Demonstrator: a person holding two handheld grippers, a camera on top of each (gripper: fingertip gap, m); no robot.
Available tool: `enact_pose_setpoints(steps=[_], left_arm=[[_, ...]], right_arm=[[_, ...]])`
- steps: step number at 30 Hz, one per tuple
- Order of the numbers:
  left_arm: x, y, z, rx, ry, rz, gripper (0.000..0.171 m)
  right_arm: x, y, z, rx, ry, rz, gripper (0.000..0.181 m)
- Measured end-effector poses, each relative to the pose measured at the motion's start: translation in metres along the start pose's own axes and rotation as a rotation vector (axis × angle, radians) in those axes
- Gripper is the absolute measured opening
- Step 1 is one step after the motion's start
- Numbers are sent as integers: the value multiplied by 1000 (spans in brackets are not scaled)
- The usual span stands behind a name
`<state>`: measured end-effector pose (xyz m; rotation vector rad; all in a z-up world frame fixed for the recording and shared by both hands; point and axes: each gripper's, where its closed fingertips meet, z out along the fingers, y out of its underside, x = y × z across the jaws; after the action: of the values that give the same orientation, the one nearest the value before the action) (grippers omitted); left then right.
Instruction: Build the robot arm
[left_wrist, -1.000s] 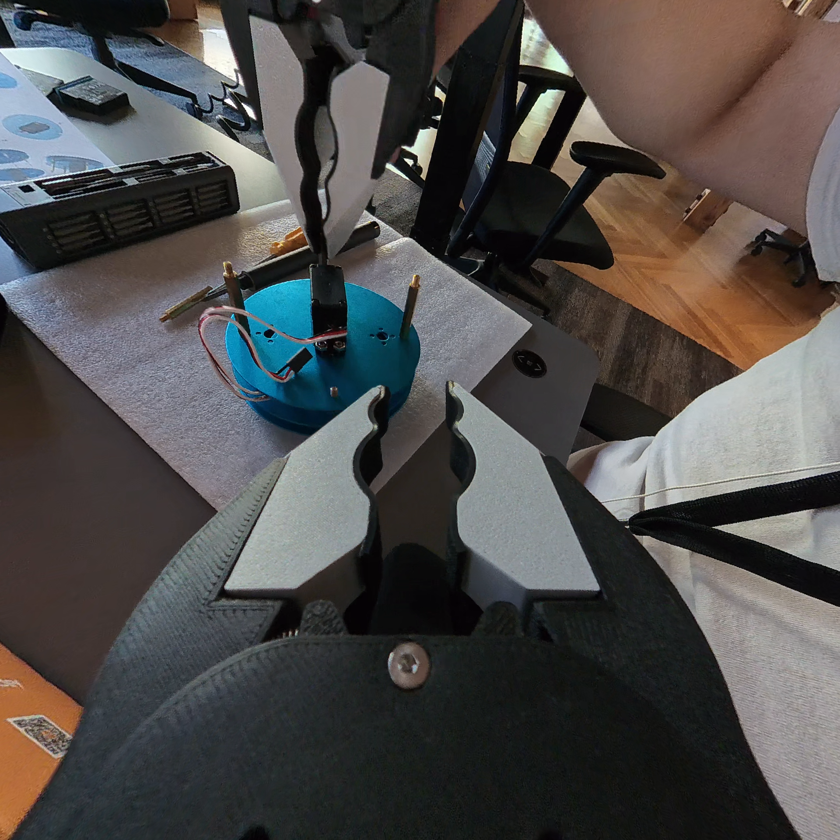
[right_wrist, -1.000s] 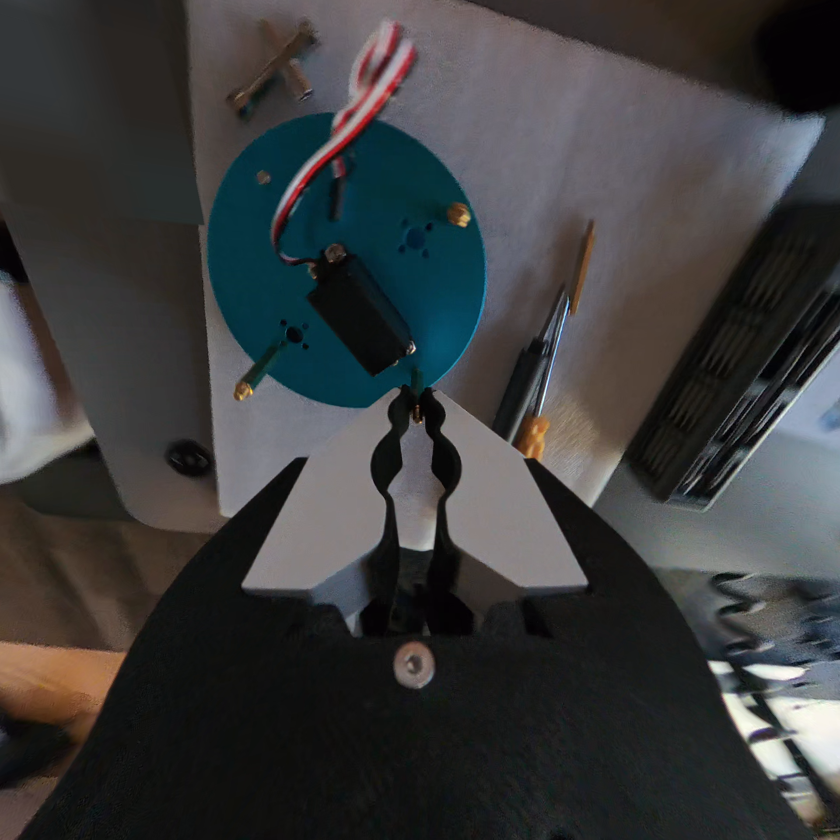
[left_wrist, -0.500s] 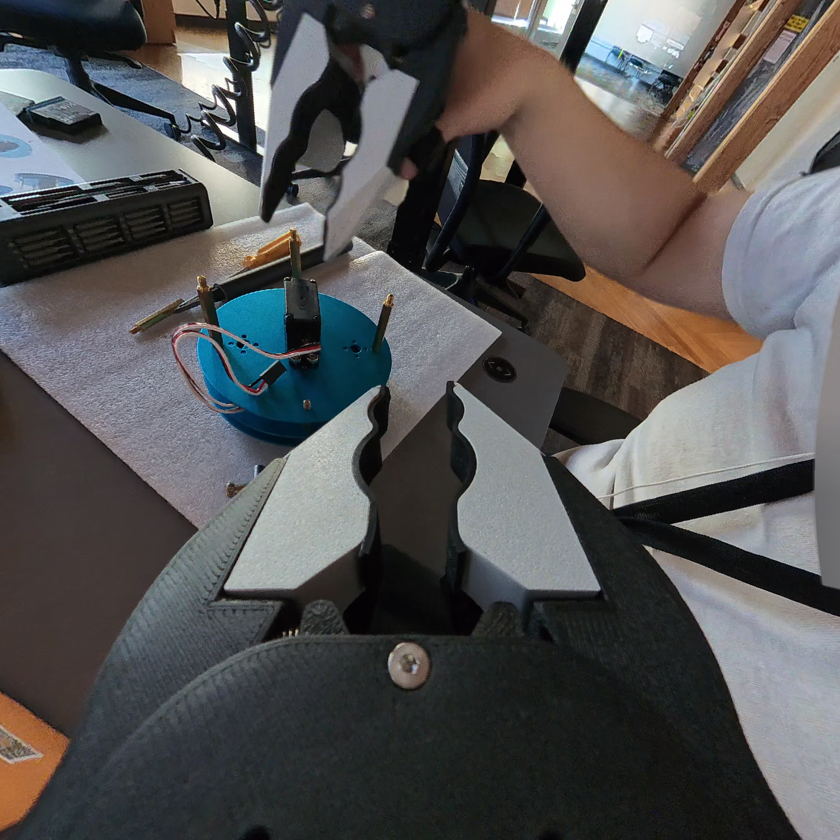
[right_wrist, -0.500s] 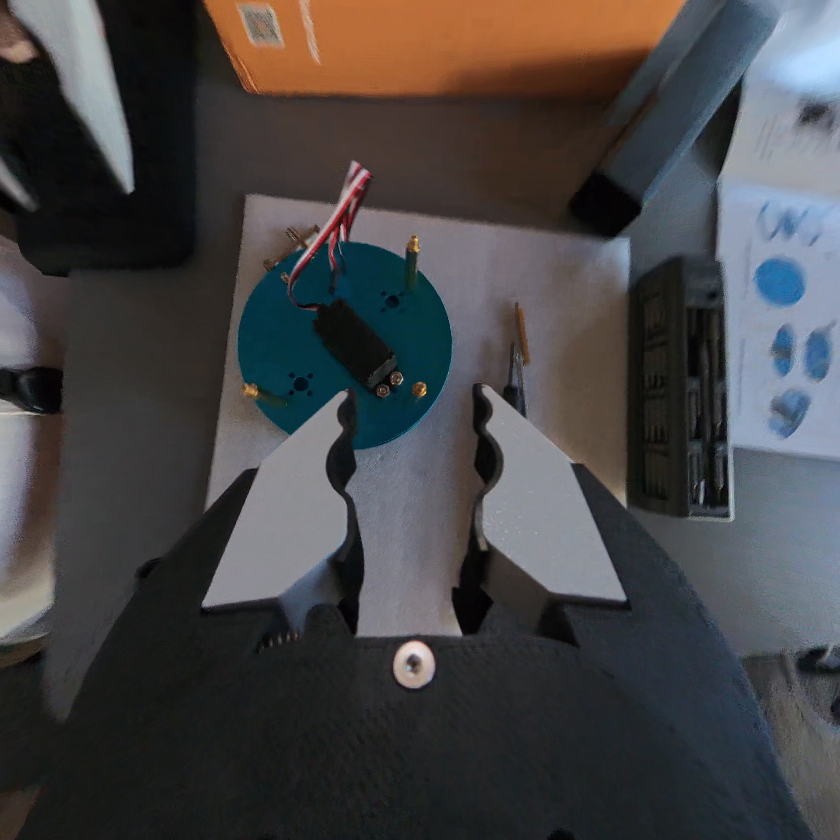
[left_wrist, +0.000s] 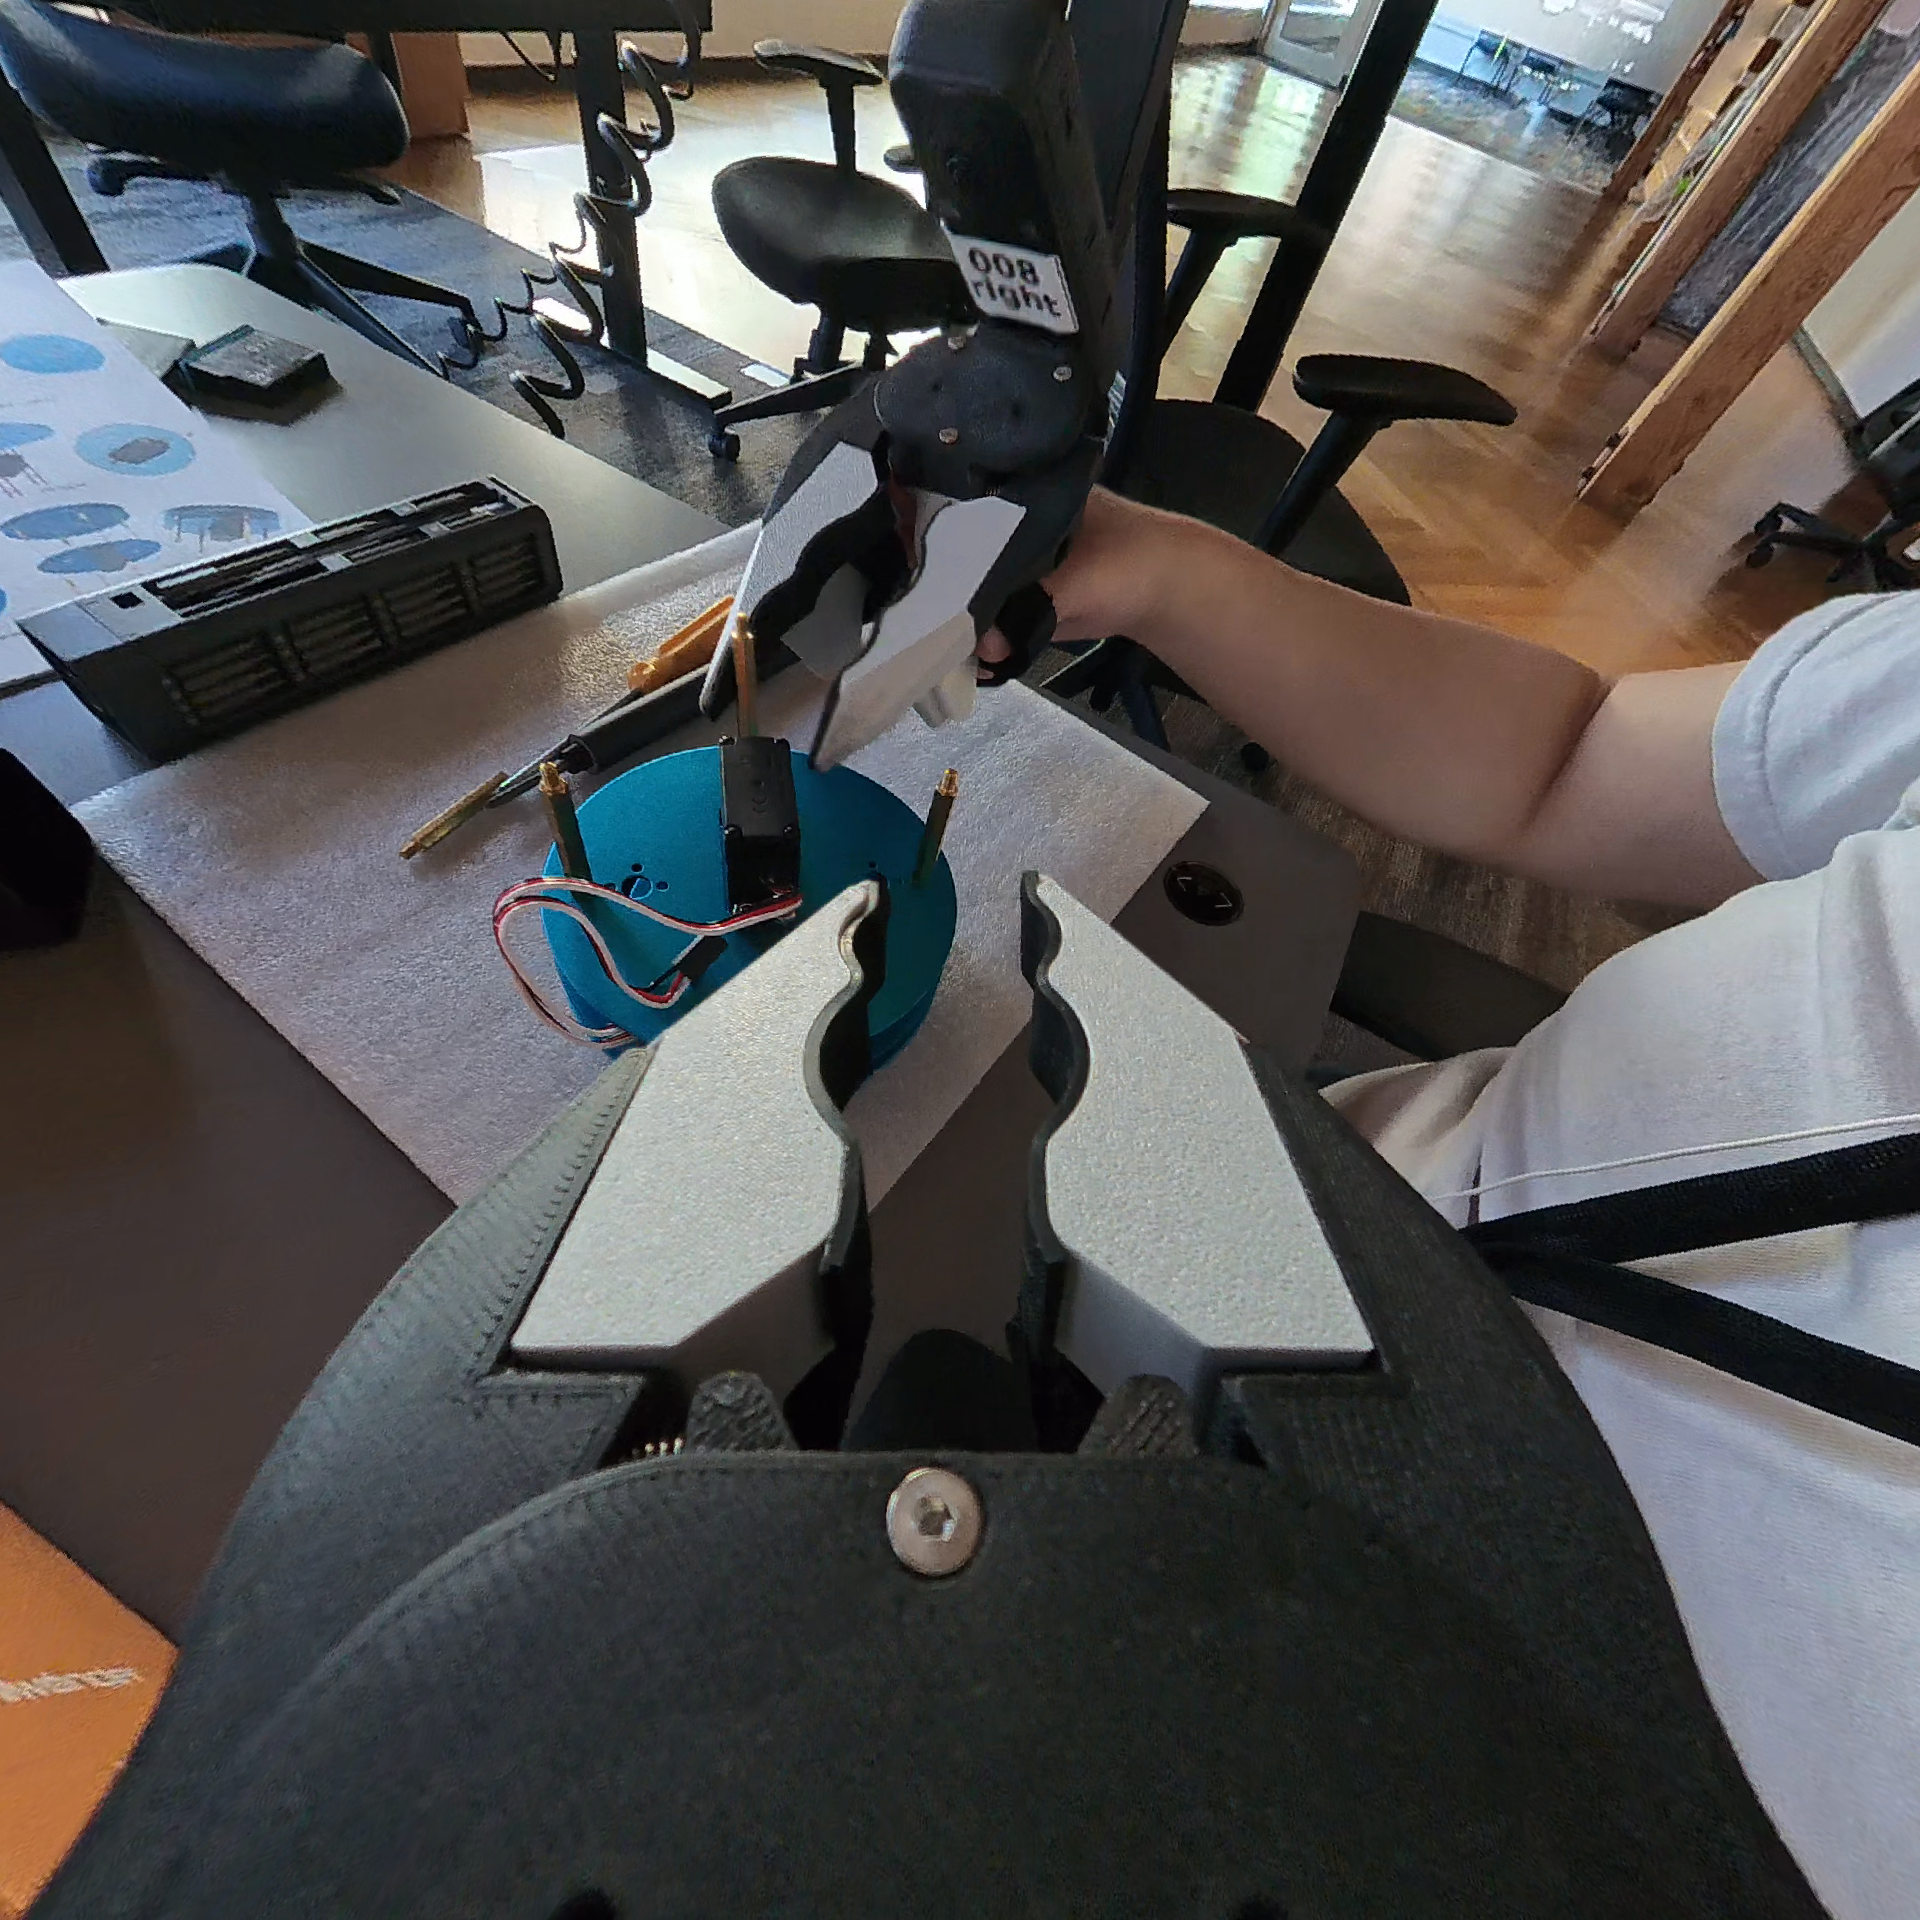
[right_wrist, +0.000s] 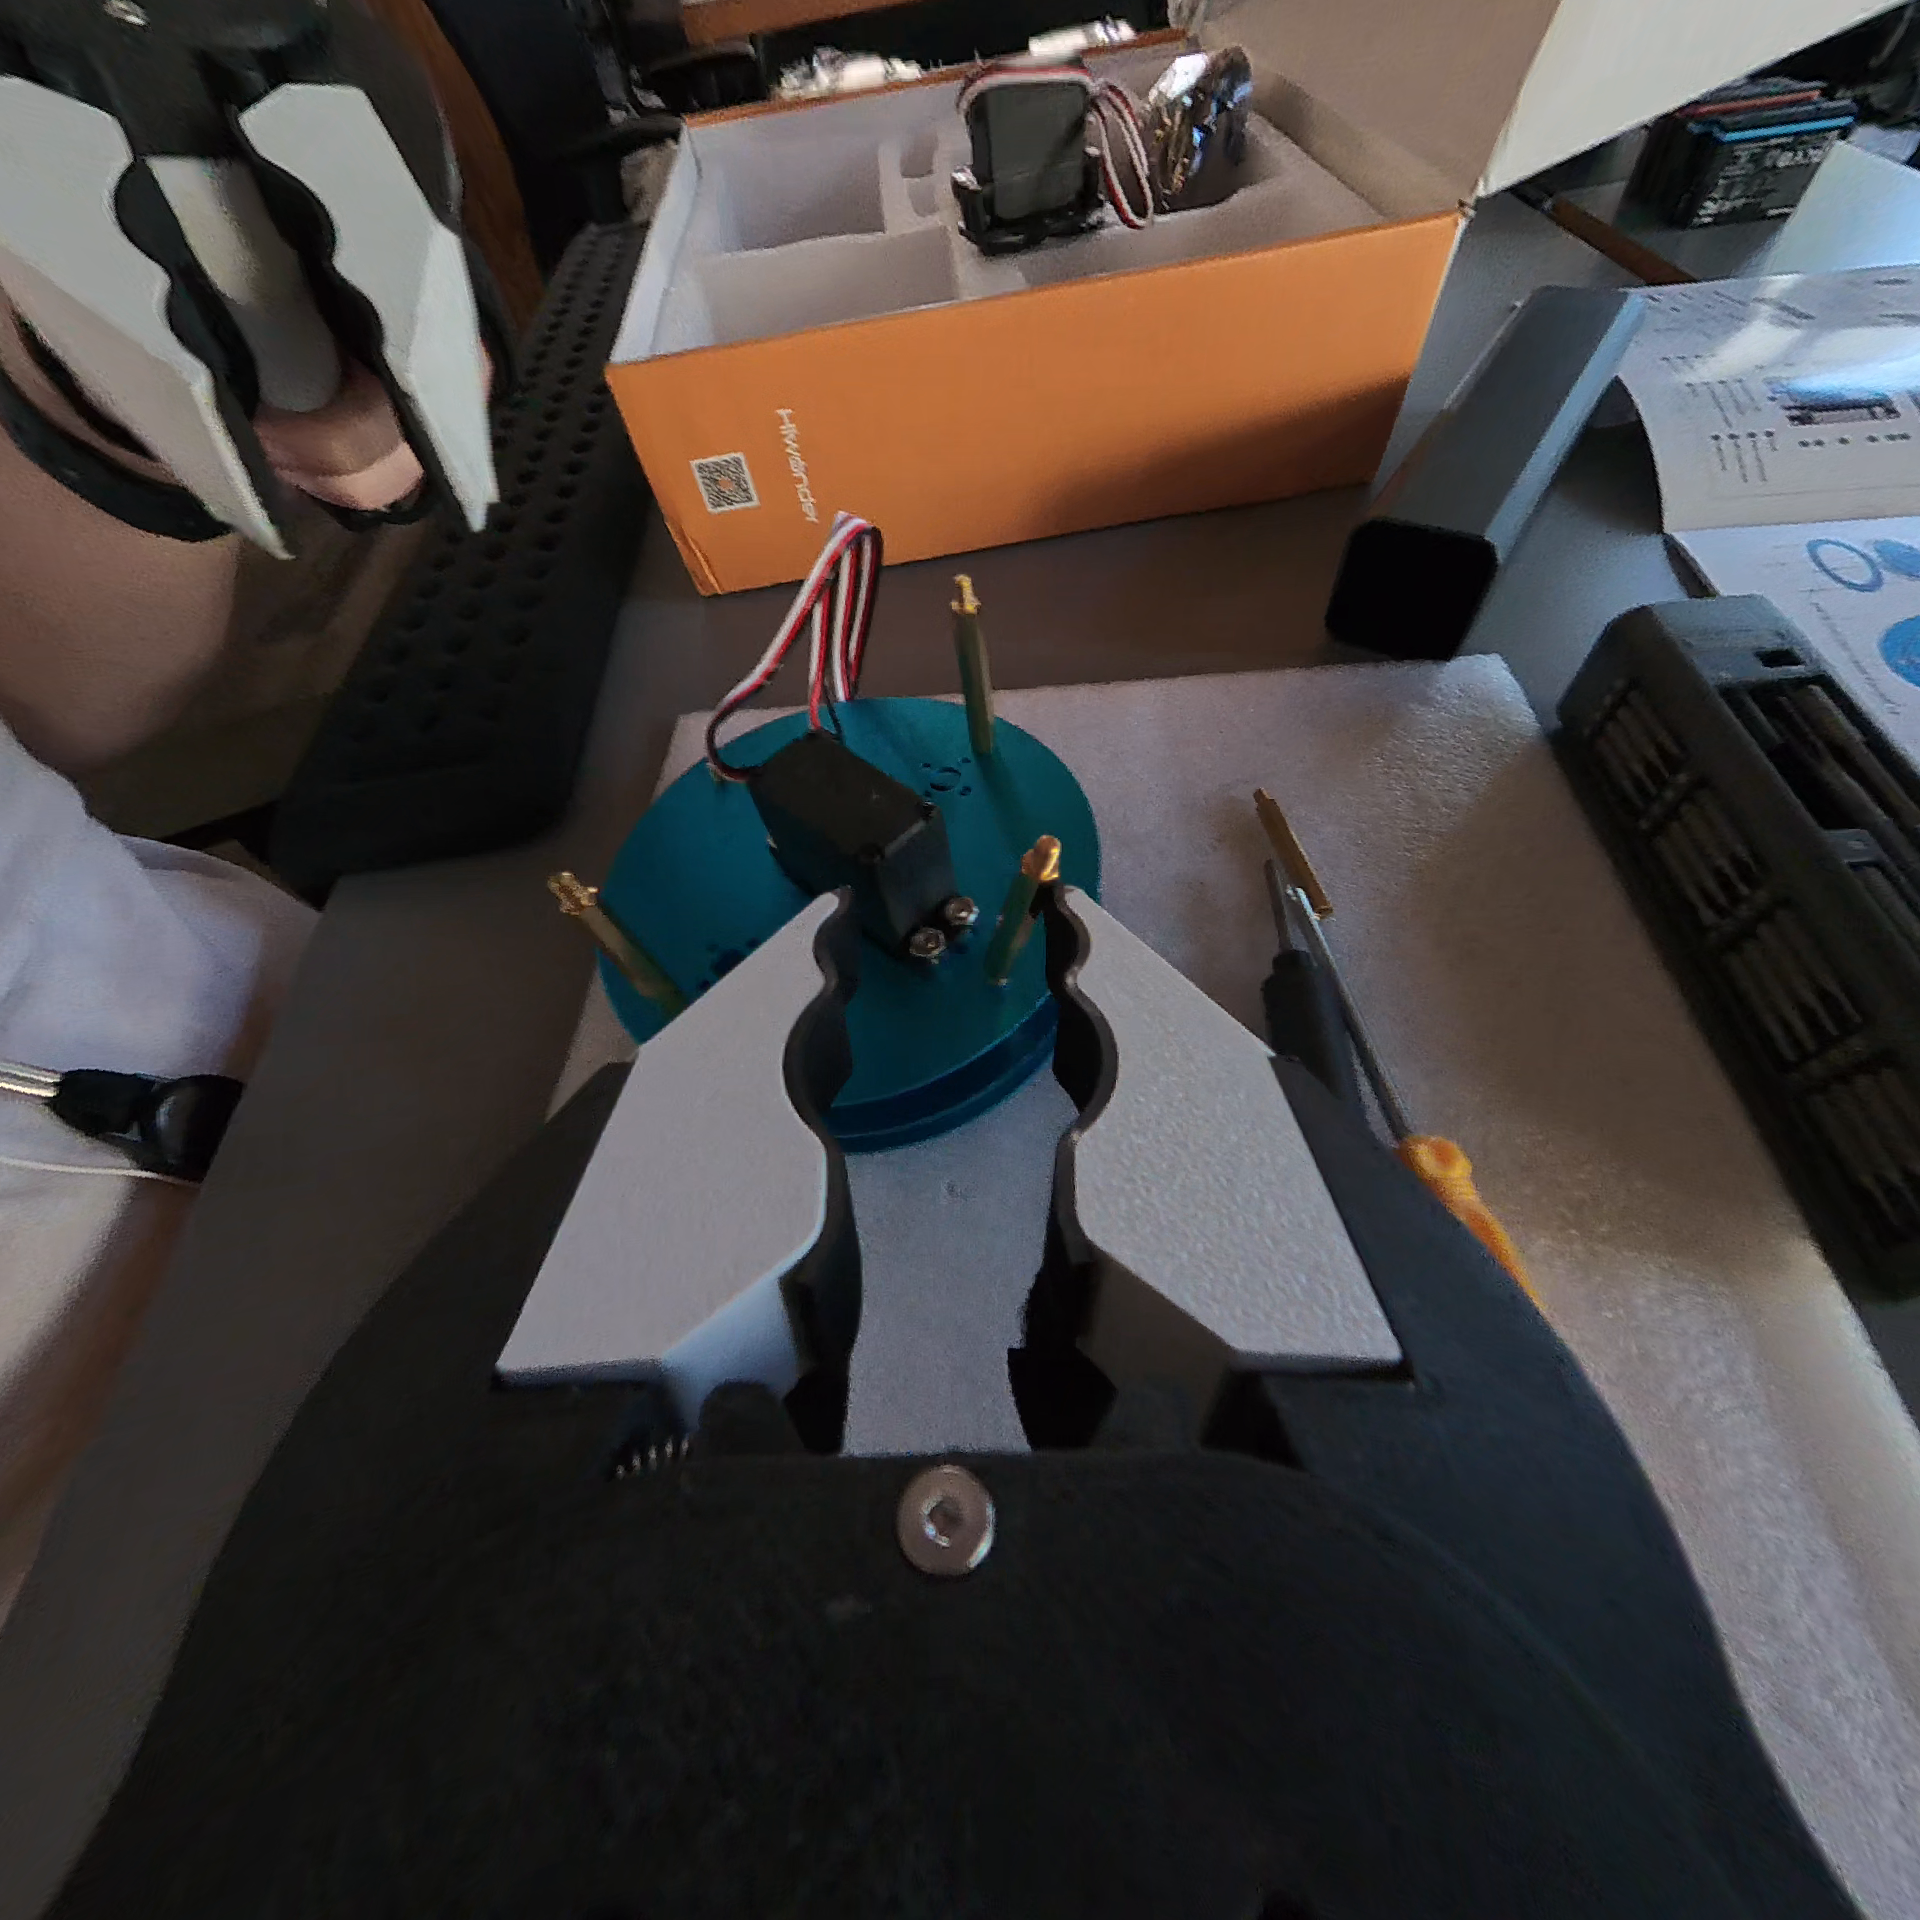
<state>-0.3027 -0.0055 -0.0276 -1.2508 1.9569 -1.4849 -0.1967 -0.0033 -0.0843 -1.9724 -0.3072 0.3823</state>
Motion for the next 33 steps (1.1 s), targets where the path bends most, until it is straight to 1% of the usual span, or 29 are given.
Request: enact_pose_setpoints(steps=[2,4,7,10,16,20,23,25,27,30,32,33], left_arm=[[0,1,2,-10,1,-5,24],[1,-1,2,-11,-1,-1,24],[3,-1,2,-12,-8,5,24],[4,1,3,-16,-5,-2,24],[4,0,7,-29,5,-3,23],[-3,-10,10,-22,-17,16,20],[-25,-27,20,-34,-100,64,18],[-39,-39,36,-70,-125,87,17],[-51,-44,58,-130,-120,104,15],[-62,-39,88,-250,-95,111,7],[-63,-30,99,-335,-67,100,4],[-62,-27,103,-358,-54,97,0]], right_arm=[[7,-1,-3,-49,44,-22,30],[11,-3,-5,-106,75,-43,18],[12,-4,-6,-163,112,-65,6],[5,-5,-4,-168,102,-56,4],[12,-5,0,-200,163,-21,5],[12,-4,-1,-193,240,20,4],[13,-4,-1,-160,305,38,5],[13,-5,-1,-141,323,40,5],[13,-5,-1,-126,332,46,5],[13,-5,-1,-109,338,56,5],[14,-5,-2,-102,341,60,5],[14,-5,-1,-99,341,60,5]])
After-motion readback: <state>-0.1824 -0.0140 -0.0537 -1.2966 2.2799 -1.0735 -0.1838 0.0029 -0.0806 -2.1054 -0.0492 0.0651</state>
